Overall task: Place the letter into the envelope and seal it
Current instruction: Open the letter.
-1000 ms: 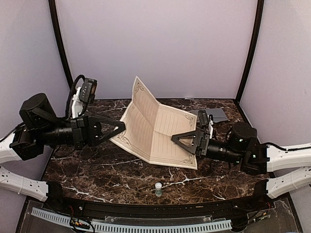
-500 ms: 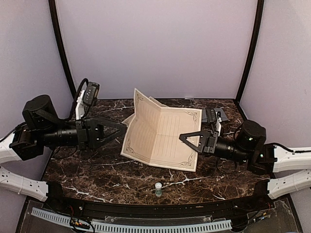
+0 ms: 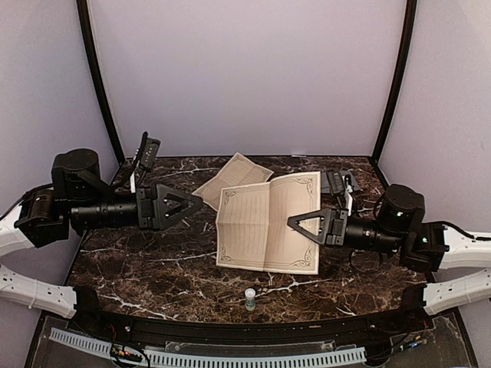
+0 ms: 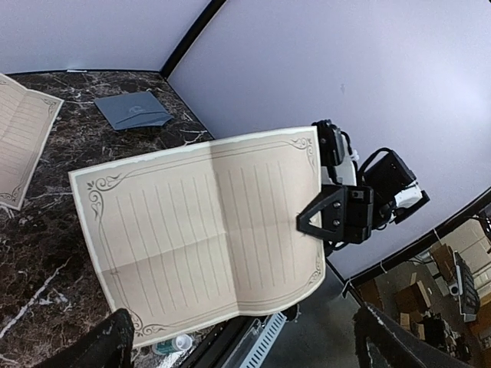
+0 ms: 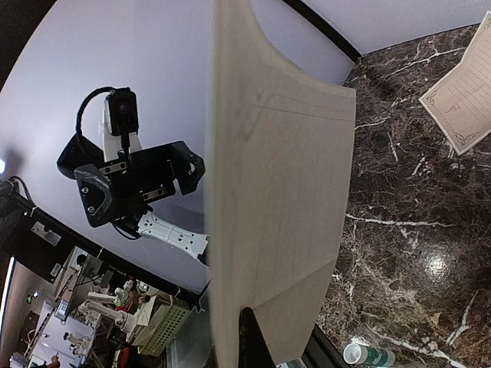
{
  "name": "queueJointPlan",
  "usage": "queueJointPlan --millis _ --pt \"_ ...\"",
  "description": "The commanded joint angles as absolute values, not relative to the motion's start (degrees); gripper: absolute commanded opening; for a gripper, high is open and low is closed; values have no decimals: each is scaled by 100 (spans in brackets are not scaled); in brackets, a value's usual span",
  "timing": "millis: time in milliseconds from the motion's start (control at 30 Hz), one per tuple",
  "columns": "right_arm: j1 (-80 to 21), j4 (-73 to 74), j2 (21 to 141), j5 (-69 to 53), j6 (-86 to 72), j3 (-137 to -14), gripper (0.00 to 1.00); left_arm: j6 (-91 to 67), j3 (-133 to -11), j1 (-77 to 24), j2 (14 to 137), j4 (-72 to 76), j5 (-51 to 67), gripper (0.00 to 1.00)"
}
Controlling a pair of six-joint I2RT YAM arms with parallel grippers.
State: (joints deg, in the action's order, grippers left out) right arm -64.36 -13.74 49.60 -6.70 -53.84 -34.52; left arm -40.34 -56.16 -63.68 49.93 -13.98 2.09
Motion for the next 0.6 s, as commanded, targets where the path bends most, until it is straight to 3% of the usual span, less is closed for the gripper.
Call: queueJointPlan --millis 0,567 --pt "-6407 -1555 4847 -992 -5261 -3608 0 -4304 -5307 -5961 4870 -1574 324 99" --pt "-6407 -2453 4782 -1748 -5317 -3645 0 -4739 -4864 -5871 5161 -897 1150 99"
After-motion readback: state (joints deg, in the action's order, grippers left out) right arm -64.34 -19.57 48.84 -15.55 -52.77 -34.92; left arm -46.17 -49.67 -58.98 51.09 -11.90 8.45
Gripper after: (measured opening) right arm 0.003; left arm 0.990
